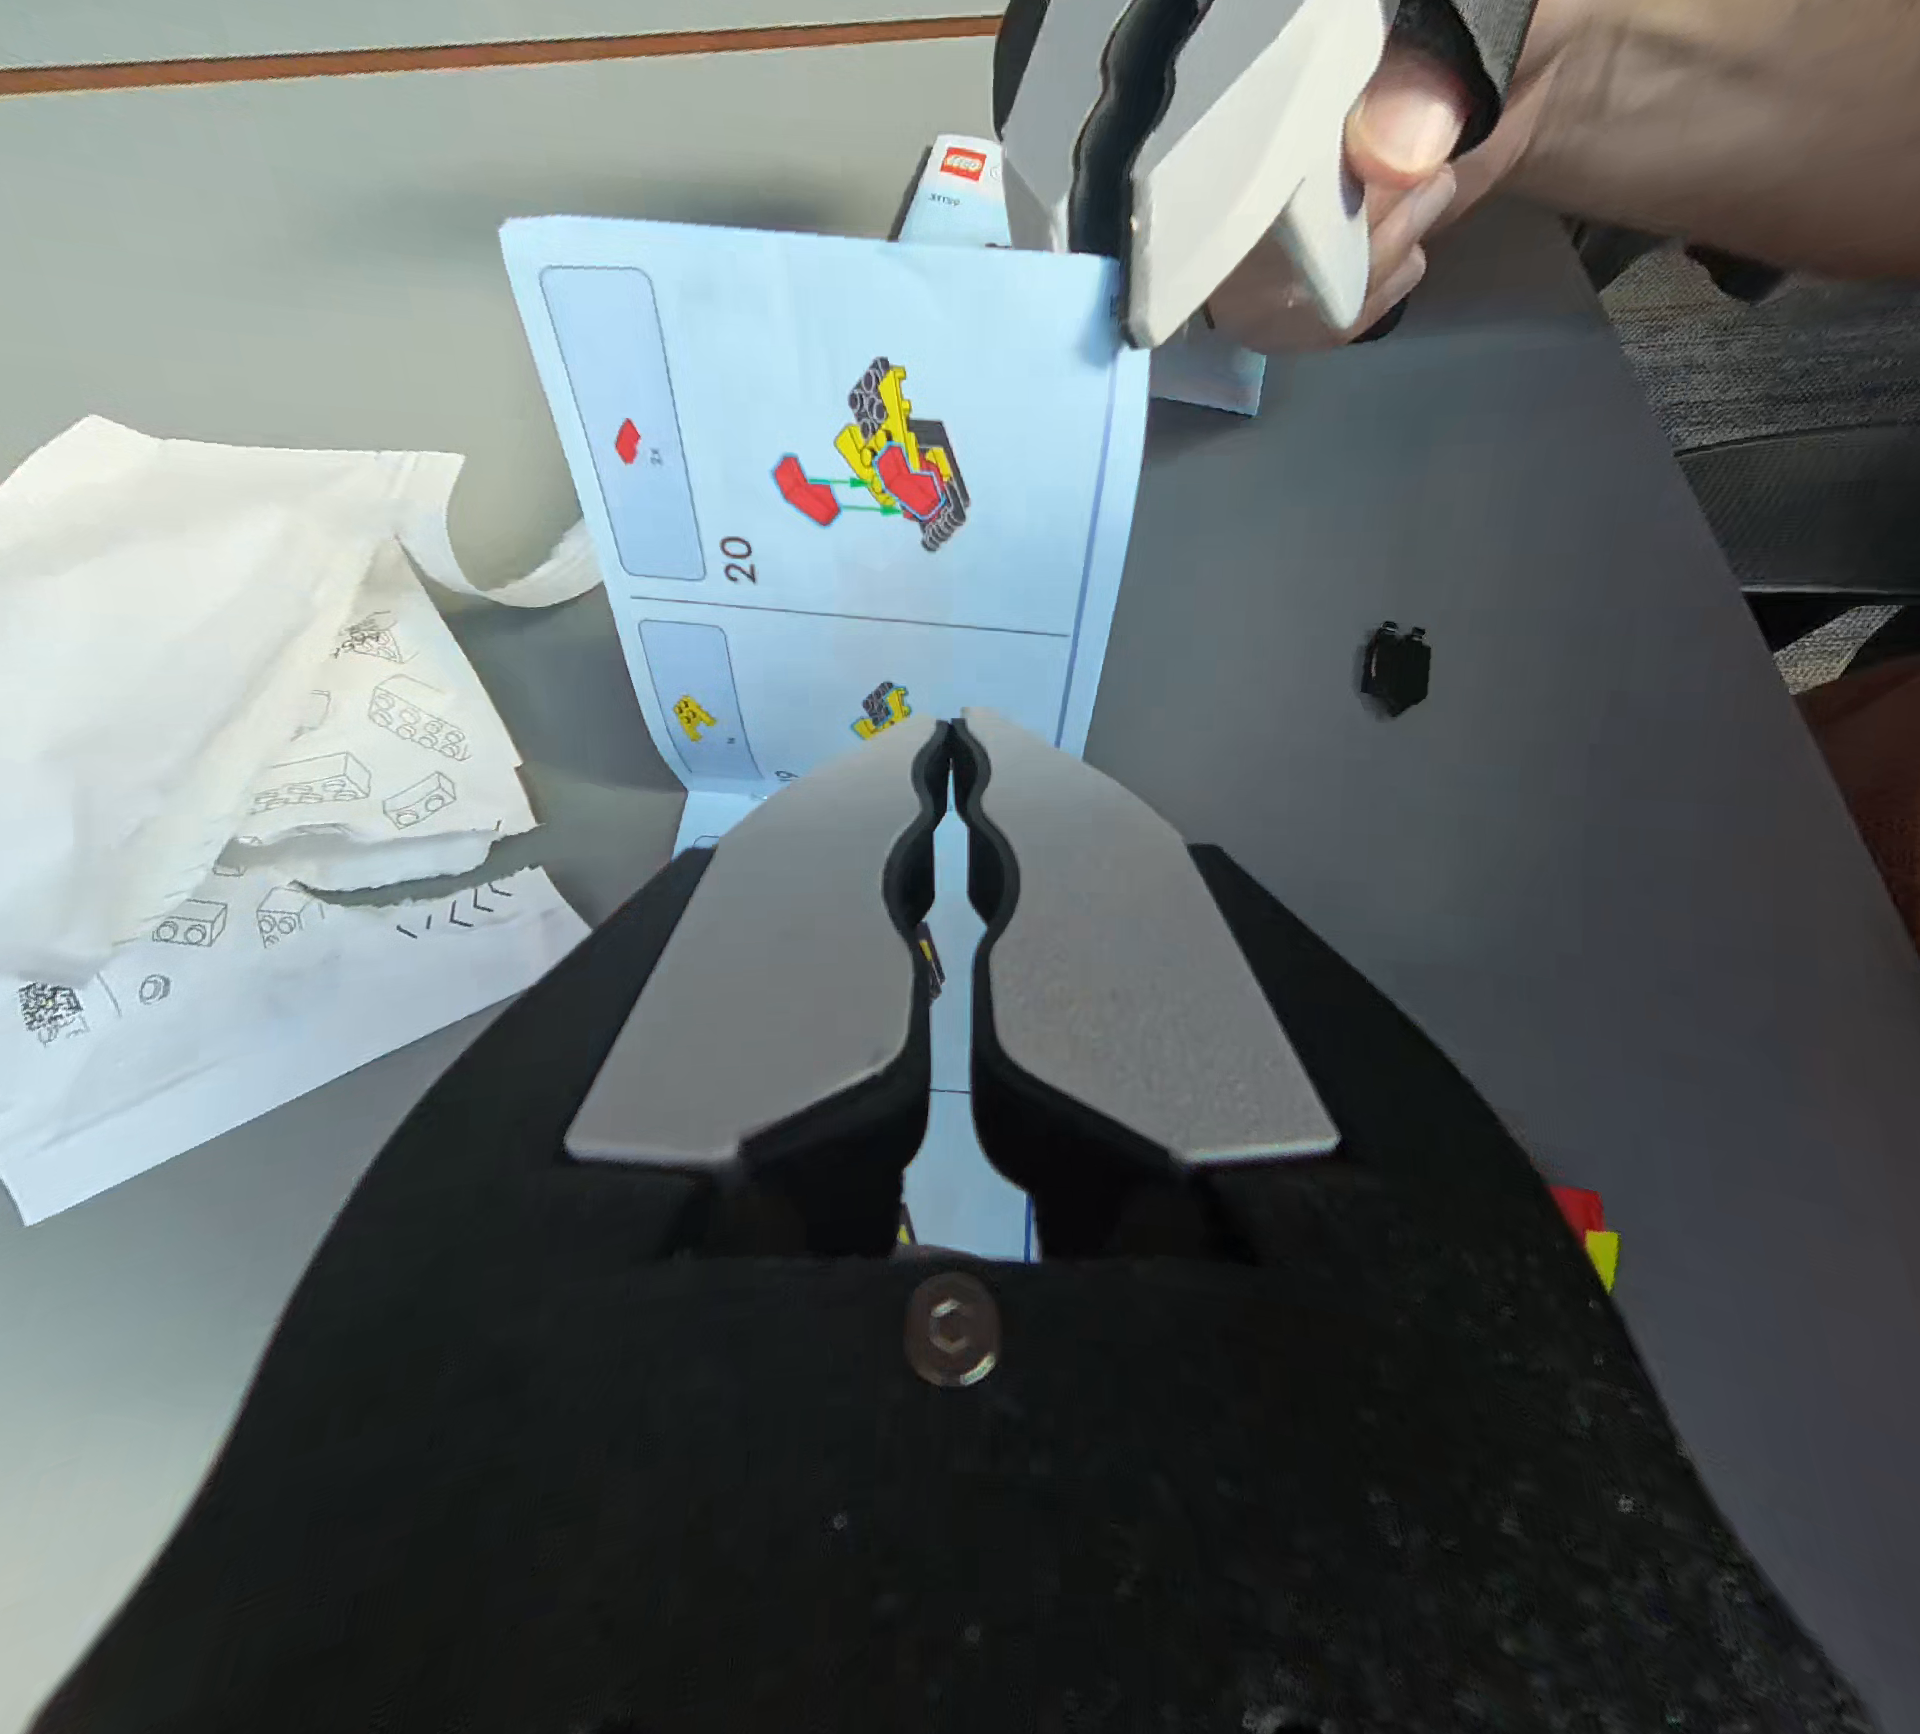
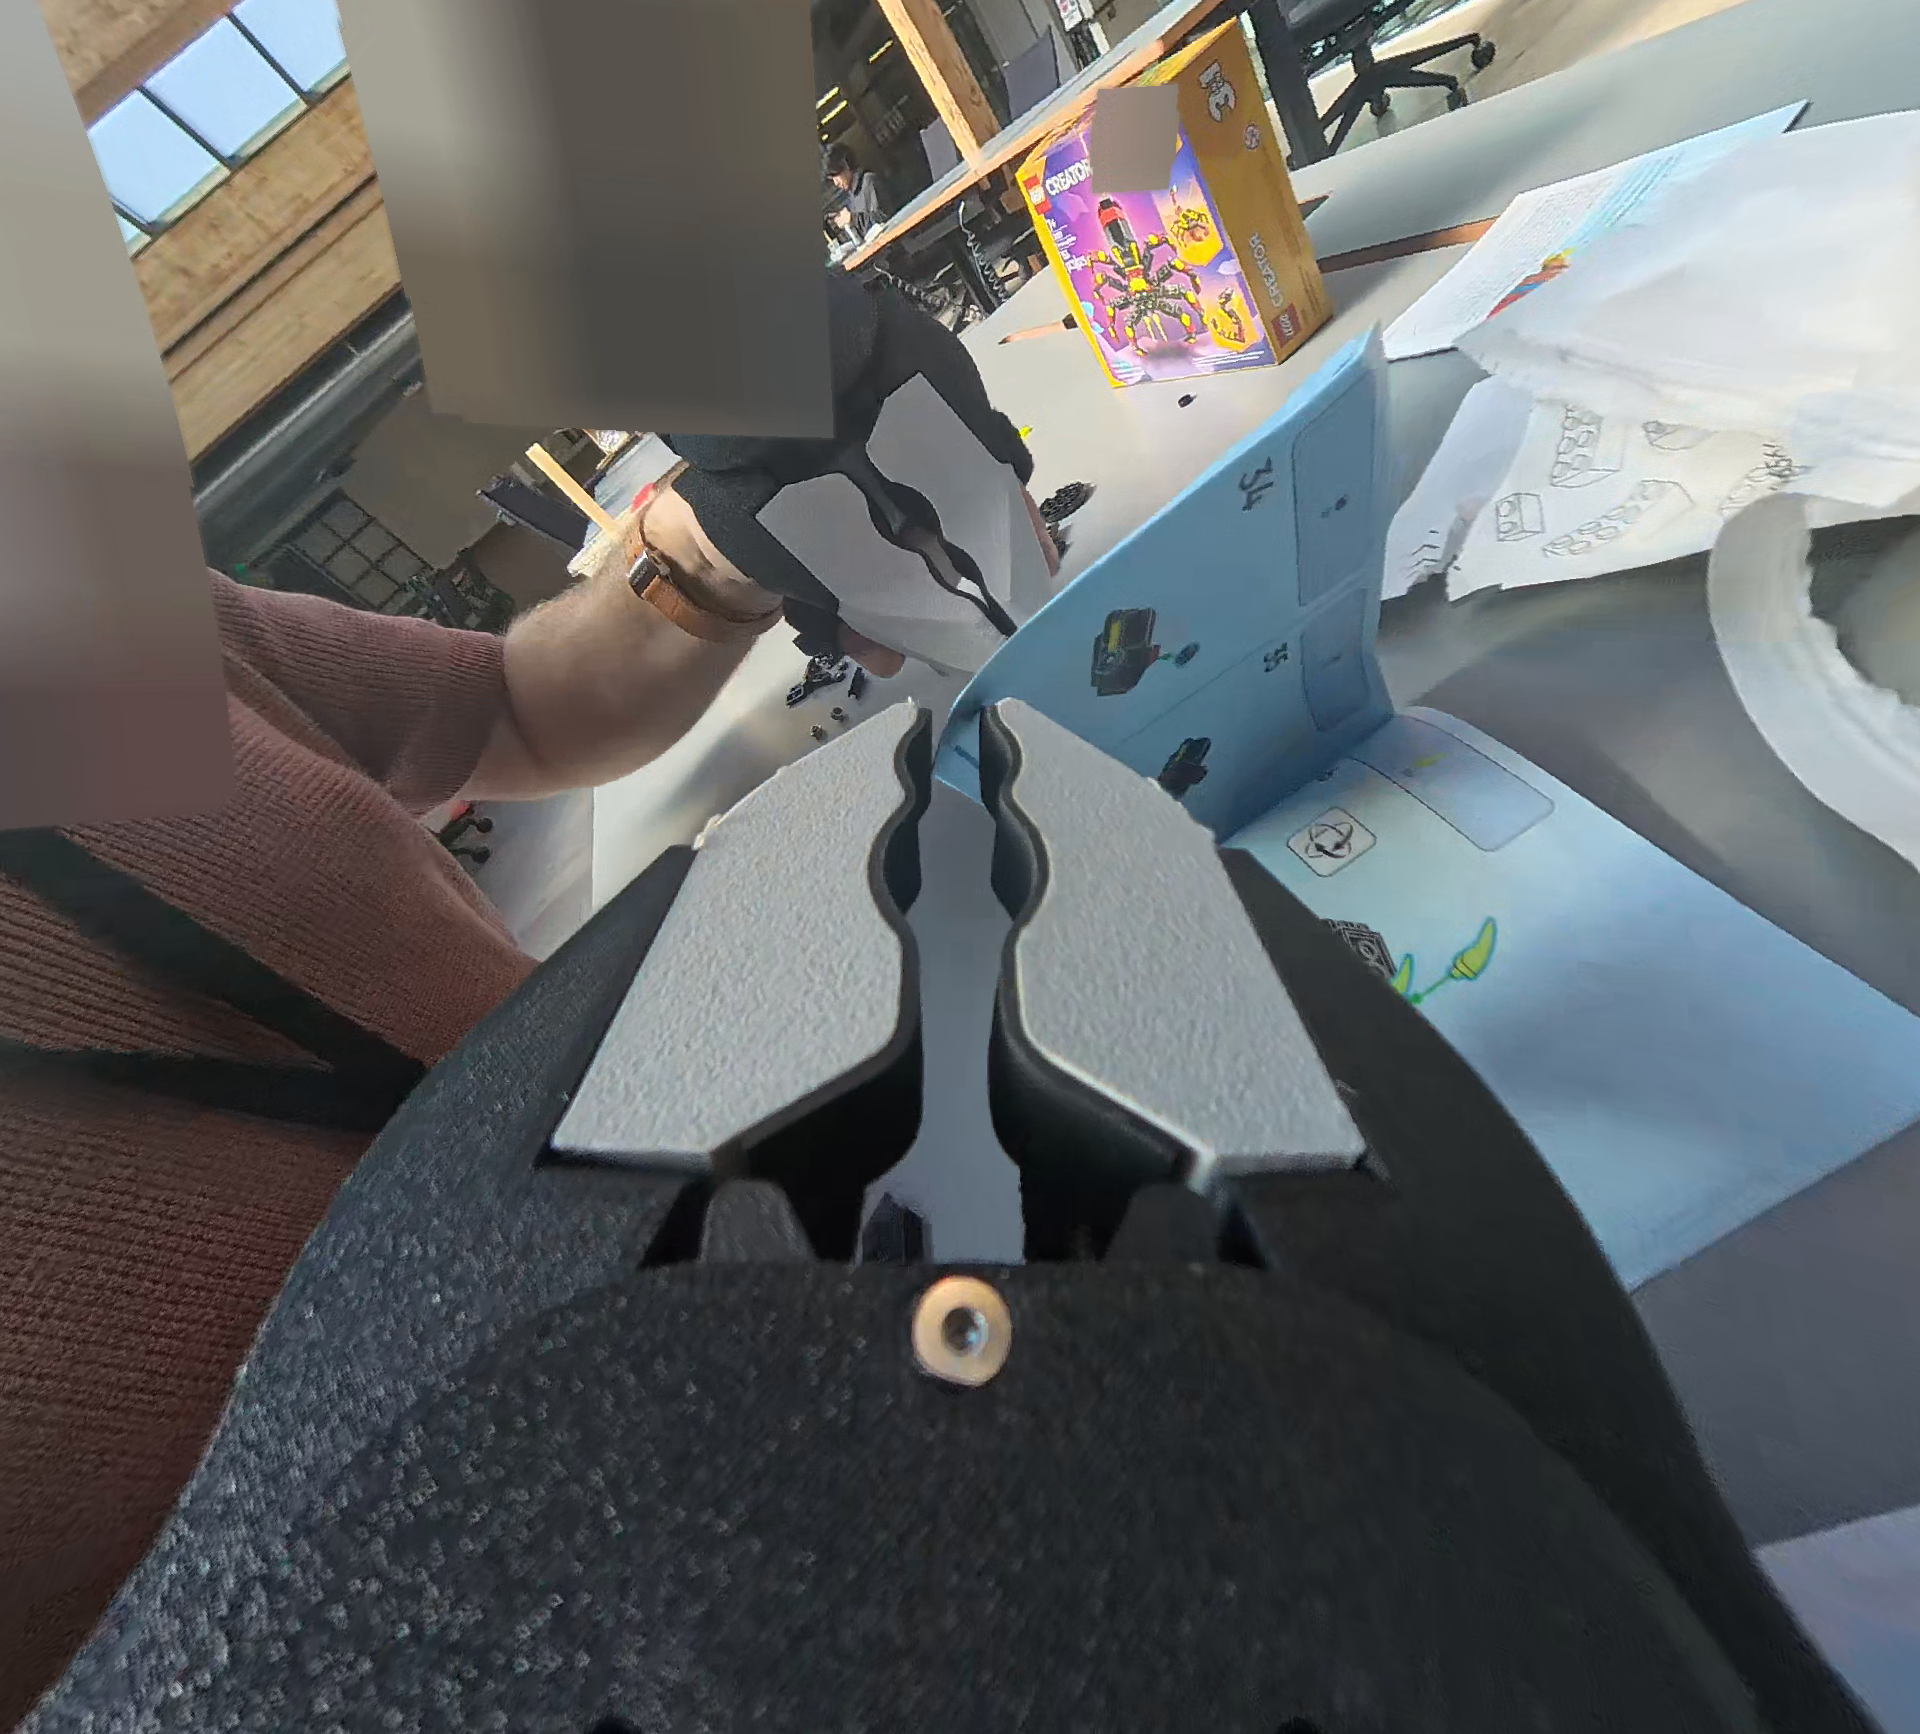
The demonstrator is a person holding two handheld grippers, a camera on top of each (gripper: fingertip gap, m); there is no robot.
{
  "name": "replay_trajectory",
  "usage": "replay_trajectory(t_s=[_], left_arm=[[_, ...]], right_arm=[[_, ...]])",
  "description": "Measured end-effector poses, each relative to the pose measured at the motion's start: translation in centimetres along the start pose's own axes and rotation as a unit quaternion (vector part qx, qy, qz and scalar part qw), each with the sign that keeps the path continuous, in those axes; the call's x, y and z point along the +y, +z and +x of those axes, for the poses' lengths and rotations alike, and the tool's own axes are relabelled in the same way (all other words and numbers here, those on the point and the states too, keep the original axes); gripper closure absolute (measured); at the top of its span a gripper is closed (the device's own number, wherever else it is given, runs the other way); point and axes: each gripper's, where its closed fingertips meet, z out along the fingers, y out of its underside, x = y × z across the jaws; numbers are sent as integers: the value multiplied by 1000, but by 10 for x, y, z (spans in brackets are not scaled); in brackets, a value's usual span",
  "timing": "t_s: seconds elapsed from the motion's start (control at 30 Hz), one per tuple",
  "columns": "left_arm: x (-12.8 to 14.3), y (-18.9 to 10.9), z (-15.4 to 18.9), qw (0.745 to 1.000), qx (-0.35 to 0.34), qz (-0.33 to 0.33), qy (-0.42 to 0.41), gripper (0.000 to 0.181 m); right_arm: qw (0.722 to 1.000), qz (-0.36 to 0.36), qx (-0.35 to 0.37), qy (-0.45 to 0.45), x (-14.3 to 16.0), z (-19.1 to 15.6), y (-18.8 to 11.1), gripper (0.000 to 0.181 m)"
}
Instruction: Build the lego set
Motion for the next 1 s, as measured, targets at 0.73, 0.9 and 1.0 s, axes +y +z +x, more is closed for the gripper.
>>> replay_trajectory(t_s=[0.73,0.9,1.0], left_arm=[[52,-22,-10,998,-45,-14,-51,181],[49,-24,-9,998,-37,-10,-49,181],[46,-24,-9,998,-36,-10,-47,181]], right_arm=[[978,-123,7,-166,26,-15,89,170],[949,-162,14,-270,29,-22,105,165],[936,-185,7,-301,33,-22,117,162]])
